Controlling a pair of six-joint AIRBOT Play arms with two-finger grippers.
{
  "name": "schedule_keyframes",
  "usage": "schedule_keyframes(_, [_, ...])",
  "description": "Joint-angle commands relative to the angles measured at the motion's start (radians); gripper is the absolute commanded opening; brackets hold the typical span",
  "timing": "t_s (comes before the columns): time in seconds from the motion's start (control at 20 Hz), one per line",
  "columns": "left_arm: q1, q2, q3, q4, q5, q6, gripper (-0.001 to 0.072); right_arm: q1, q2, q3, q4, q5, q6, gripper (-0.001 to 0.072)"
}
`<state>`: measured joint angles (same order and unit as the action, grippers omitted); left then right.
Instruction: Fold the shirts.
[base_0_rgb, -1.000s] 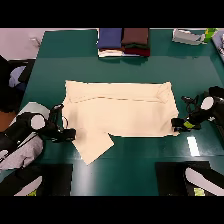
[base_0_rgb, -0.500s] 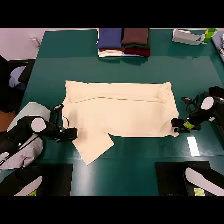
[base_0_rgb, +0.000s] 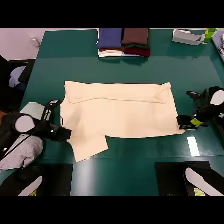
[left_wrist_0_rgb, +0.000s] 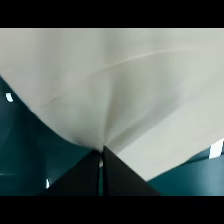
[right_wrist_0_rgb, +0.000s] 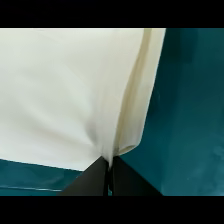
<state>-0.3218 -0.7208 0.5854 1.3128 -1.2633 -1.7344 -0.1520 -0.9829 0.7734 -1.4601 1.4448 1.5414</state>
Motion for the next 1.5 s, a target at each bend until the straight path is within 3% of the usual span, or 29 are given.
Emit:
schedule_keyframes(0.0, [0.0, 0.12, 0.017, -0.018, -0.179, 0.012, 0.0021, -0.001, 0.132, 0.011, -0.054, 0.08, -0.004, 0.0017])
schedule_keyframes(0.15, [0.0, 0.12, 0.087, -0.003, -0.191, 0.052, 0.0021, -0.001, 0.203, 0.03, -0.06, 0.091, 0.005, 0.0016])
schedule_keyframes(0.3, [0.001, 0.079, 0.198, 0.116, -0.097, 0.068, 0.0021, -0.001, 0.162, 0.125, -0.058, 0.051, 0.006, 0.0015])
schedule_keyframes(0.45, [0.002, -0.05, 0.299, 0.23, 0.016, 0.094, 0.0022, 0.002, 0.019, 0.245, -0.05, 0.017, 0.007, 0.0016])
schedule_keyframes(0.75, [0.098, -0.423, 0.464, 0.237, 0.33, 0.152, 0.0023, 0.055, -0.324, 0.494, 0.002, -0.082, 0.034, 0.0016])
schedule_keyframes(0.9, [0.098, -0.571, 0.522, 0.235, 0.396, 0.208, 0.0023, 0.059, -0.476, 0.613, 0.065, -0.116, 0.059, 0.0016])
schedule_keyframes(1.15, [0.098, -0.638, 0.532, 0.237, 0.467, 0.203, 0.0039, 0.069, -0.629, 0.735, 0.082, -0.124, 0.058, 0.0021])
schedule_keyframes(1.2, [0.098, -0.638, 0.537, 0.237, 0.462, 0.185, 0.0257, 0.069, -0.646, 0.751, 0.082, -0.122, 0.058, 0.007])
schedule_keyframes(1.25, [0.098, -0.638, 0.549, 0.237, 0.443, 0.161, 0.0455, 0.069, -0.657, 0.767, 0.082, -0.125, 0.058, 0.0248])
schedule_keyframes(1.3, [0.098, -0.638, 0.573, 0.237, 0.409, 0.161, 0.0466, 0.069, -0.659, 0.782, 0.081, -0.126, 0.056, 0.0351])
schedule_keyframes(1.4, [0.098, -0.633, 0.629, 0.234, 0.323, 0.161, 0.0465, 0.05, -0.658, 0.811, 0.08, -0.092, 0.025, 0.037])
schedule_keyframes(1.45, [0.098, -0.628, 0.648, 0.217, 0.276, 0.161, 0.0382, 0.034, -0.653, 0.807, 0.08, -0.062, 0.008, 0.0423])
